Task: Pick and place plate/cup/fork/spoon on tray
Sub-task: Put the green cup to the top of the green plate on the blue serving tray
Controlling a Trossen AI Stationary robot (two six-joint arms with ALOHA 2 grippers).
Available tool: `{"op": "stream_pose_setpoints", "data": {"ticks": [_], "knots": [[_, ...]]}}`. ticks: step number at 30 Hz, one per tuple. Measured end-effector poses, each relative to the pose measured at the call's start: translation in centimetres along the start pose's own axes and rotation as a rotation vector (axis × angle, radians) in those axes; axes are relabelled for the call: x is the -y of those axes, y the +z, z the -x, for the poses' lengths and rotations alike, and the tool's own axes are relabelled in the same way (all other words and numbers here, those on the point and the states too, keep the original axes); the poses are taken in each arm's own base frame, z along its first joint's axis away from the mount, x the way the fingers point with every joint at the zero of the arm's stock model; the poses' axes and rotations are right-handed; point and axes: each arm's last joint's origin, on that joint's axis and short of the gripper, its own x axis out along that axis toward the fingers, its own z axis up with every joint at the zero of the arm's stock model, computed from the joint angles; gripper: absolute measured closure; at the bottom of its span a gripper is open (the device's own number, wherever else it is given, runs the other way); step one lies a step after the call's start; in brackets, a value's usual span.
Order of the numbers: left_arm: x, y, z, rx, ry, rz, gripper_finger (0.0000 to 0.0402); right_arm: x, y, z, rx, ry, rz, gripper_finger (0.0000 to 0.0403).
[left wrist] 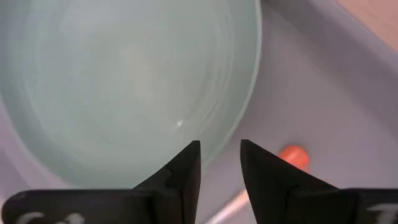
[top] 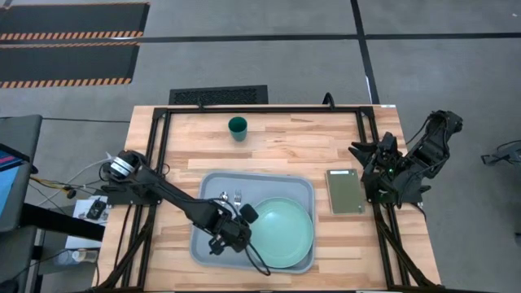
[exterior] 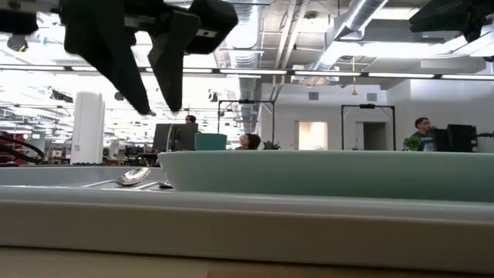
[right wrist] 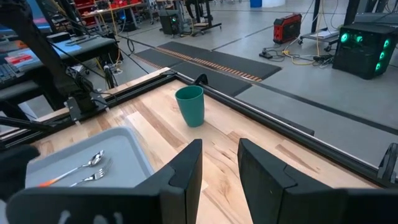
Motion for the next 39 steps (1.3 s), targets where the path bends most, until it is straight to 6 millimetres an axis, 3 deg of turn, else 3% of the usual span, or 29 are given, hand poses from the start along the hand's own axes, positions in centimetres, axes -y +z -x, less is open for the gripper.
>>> {"op": "stream_pose_setpoints", "data": {"ticks": [5,14,25,32,39], "knots": [[-0.7,-0.8,2.0,-0.011,0.006,0.126,0.0297,0.0,0.0,0.0,0.000,0.000,0.002,0.0274],[-4.5,-3.2,6.7,0.041,0.104,0.359,0.0297,0.0,0.0,0.0,0.003,-0.003,0.003,0.0274],[-8.6,-8.3,12.0,0.028,0.301,0.531,0.0297,0.0,0.0,0.0,0.004,-0.003,0.003,0.0274],[-9.1,-13.4,12.9,0.047,0.428,0.669,0.0297,0.0,0.0,0.0,0.007,-0.005,0.003,0.0274],[-10.1,-17.5,13.7,0.121,0.802,0.895,0.0297,0.0,0.0,0.0,0.007,-0.005,0.002,0.0274]]}}
